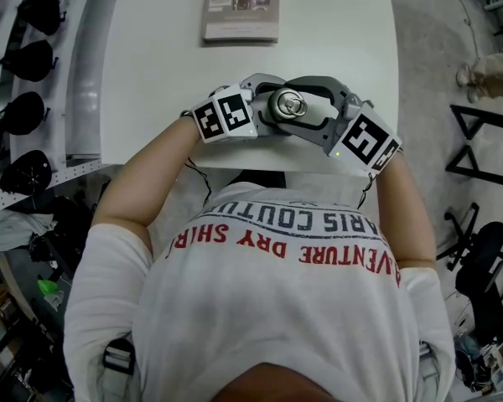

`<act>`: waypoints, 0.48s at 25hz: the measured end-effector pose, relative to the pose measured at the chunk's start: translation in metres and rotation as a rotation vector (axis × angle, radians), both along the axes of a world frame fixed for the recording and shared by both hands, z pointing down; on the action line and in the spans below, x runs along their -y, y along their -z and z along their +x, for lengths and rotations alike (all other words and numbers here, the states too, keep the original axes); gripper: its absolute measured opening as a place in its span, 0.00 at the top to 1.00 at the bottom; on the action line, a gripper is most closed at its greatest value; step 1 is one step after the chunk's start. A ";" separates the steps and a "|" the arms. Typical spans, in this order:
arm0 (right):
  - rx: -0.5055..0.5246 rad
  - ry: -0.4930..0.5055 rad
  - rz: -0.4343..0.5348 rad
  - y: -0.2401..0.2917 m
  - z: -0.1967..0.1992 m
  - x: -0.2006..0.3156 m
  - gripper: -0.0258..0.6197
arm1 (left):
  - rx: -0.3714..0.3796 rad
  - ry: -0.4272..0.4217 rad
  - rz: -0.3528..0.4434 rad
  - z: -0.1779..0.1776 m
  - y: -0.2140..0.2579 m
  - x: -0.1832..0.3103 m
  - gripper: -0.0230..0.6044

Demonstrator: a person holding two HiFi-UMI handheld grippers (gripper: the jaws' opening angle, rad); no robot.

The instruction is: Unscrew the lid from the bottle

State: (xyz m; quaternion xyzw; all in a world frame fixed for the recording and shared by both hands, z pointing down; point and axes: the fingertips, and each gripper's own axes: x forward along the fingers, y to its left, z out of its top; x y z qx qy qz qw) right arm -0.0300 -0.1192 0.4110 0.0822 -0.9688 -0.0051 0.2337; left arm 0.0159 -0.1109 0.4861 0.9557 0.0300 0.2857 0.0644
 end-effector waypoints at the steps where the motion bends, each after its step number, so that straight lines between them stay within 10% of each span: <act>1: -0.006 0.010 0.000 0.000 0.000 0.000 0.55 | 0.007 -0.014 -0.002 0.000 0.000 0.000 0.35; 12: 0.036 -0.032 -0.013 0.003 0.001 0.004 0.55 | 0.018 0.014 -0.030 0.001 0.000 0.001 0.35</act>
